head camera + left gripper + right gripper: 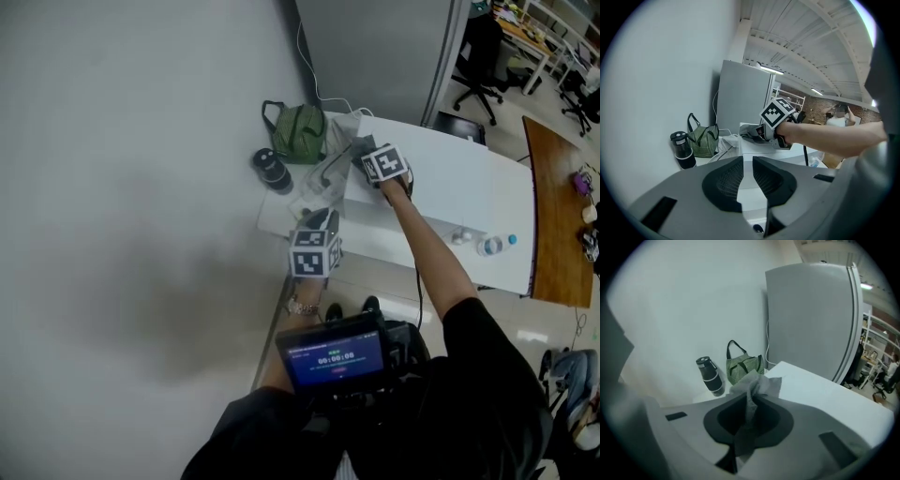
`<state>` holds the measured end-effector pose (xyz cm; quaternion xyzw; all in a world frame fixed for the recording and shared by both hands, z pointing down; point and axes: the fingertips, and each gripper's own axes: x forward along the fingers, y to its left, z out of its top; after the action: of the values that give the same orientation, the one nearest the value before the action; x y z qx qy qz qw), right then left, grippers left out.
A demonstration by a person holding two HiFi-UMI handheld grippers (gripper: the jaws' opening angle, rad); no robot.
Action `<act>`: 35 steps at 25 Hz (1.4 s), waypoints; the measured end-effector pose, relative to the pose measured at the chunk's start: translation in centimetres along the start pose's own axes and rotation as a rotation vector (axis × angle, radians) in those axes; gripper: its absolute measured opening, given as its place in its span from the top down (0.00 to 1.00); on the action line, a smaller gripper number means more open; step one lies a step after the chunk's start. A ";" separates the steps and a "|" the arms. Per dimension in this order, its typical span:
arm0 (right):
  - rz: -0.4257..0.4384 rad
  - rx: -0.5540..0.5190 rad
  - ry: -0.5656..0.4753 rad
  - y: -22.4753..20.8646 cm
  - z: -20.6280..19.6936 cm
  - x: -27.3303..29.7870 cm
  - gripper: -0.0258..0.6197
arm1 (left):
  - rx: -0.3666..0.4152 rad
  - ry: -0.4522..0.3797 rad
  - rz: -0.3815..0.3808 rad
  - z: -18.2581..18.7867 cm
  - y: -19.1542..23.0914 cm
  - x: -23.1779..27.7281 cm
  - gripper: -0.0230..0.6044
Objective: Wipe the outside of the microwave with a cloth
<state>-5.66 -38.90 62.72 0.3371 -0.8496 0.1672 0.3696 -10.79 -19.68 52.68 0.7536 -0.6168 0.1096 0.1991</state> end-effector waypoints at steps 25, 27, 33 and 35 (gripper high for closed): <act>-0.398 0.300 -0.010 -19.8 -12.7 -16.0 0.91 | 0.038 0.034 -0.144 -0.5 -3.6 2.5 0.88; -0.242 0.208 -0.121 -11.9 -7.1 -13.4 0.91 | 0.039 0.038 -0.137 -0.7 -3.2 2.3 0.88; 0.023 0.023 -0.037 5.2 -3.2 -4.9 0.91 | 0.034 0.040 -0.119 -0.9 -1.9 1.7 0.88; 0.045 -0.028 -0.008 7.6 -3.4 -3.3 0.91 | 0.029 0.040 -0.117 -1.0 -1.7 1.5 0.88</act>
<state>-7.55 -30.19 62.30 0.3133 -0.8606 0.1622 0.3672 -8.76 -20.36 53.91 0.7887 -0.5660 0.1218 0.2068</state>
